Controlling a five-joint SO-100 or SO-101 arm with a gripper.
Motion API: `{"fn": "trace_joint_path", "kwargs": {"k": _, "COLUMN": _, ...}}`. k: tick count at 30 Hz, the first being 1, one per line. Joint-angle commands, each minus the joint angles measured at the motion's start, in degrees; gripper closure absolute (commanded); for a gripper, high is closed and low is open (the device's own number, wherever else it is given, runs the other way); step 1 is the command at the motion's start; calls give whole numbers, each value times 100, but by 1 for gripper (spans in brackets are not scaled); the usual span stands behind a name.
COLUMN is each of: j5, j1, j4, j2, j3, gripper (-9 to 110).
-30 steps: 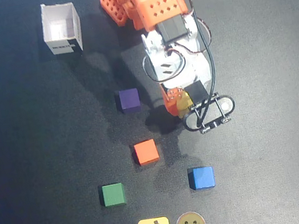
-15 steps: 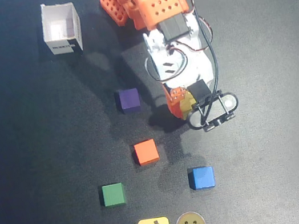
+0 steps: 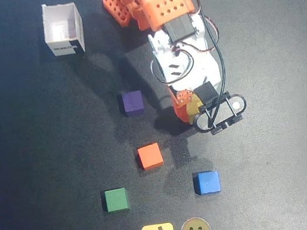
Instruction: Put the yellow cube on top of the red cube.
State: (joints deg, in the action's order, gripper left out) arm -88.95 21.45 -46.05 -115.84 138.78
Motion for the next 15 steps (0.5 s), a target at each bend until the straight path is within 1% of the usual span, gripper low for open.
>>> {"fn": "trace_joint_path", "kwargs": {"k": 1, "j5": -53, "j1": 26, "j4": 88, "j2": -141, "j3": -9, "gripper": 87}}
{"fn": "trace_joint_path", "kwargs": {"k": 8, "j5": -53, "j1": 26, "j4": 185, "j2": -132, "j3": 79, "gripper": 87}}
{"fn": "trace_joint_path", "kwargs": {"k": 10, "j5": -70, "j1": 26, "j4": 229, "j2": -132, "j3": 105, "gripper": 84}}
{"fn": "trace_joint_path", "kwargs": {"k": 15, "j5": -97, "j1": 35, "j4": 281, "j2": -132, "j3": 132, "gripper": 84}}
